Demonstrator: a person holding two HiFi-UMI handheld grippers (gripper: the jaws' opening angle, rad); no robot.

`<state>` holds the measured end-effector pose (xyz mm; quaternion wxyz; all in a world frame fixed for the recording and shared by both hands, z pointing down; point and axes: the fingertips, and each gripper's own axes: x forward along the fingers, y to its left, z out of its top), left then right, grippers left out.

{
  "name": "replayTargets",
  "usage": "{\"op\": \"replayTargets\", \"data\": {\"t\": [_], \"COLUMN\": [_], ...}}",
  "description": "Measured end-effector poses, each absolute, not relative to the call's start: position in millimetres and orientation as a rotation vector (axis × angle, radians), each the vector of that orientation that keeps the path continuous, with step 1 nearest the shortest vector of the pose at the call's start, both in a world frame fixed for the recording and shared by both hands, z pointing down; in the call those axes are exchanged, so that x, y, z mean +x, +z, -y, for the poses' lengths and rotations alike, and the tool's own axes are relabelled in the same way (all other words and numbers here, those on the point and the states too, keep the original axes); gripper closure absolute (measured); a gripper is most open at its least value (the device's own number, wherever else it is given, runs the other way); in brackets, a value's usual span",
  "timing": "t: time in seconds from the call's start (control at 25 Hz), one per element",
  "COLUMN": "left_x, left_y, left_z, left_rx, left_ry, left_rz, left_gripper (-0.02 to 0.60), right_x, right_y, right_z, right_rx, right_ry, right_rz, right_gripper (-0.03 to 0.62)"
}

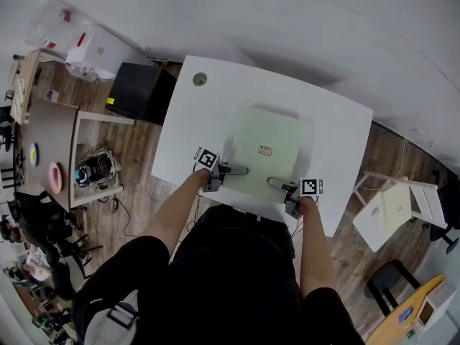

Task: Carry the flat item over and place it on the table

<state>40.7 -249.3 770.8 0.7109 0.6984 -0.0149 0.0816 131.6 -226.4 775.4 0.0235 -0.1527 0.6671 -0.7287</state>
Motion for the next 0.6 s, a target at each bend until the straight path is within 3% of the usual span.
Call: {"op": "replayTargets", "data": {"t": [0.6], "left_x": [40], "left_y": [775], "left_z": [252], "left_rx": [1.603], "left_ry": [0.200], "left_rz": [0.065], "left_gripper": [0.255], "right_x": [171], "right_y": [782], "right_z": [229], "right_rx": [-0.736], "right_ry": [-2.231], "right_rz": [-2.138], "right_gripper": [0.266]}}
